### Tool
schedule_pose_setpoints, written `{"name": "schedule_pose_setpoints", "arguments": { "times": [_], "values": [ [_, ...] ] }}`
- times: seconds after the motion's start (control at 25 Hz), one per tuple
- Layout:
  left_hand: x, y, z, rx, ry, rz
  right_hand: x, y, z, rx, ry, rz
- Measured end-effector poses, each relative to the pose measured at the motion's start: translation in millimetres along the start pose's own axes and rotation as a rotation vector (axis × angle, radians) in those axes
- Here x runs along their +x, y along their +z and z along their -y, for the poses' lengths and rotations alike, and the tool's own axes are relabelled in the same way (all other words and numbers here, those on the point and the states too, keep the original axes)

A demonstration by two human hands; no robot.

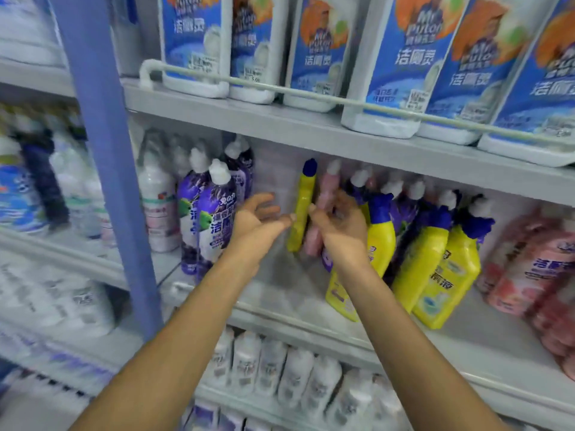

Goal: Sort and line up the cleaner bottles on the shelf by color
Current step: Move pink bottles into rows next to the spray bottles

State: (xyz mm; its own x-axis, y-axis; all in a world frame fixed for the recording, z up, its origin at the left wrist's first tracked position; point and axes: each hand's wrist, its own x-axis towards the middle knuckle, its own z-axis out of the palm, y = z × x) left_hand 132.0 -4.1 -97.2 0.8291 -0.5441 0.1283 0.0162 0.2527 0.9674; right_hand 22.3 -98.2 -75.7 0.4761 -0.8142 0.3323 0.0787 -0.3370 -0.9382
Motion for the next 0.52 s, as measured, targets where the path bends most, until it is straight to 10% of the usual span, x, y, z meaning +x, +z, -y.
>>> {"name": "schedule_pose_setpoints", "arguments": {
  "times": [0.52],
  "values": [
    [102.1,118.5,-26.5,0.578,0.299,0.129,-28.2,-108.6,1.2,-0.530,-0.174,-0.184]
  ]
}}
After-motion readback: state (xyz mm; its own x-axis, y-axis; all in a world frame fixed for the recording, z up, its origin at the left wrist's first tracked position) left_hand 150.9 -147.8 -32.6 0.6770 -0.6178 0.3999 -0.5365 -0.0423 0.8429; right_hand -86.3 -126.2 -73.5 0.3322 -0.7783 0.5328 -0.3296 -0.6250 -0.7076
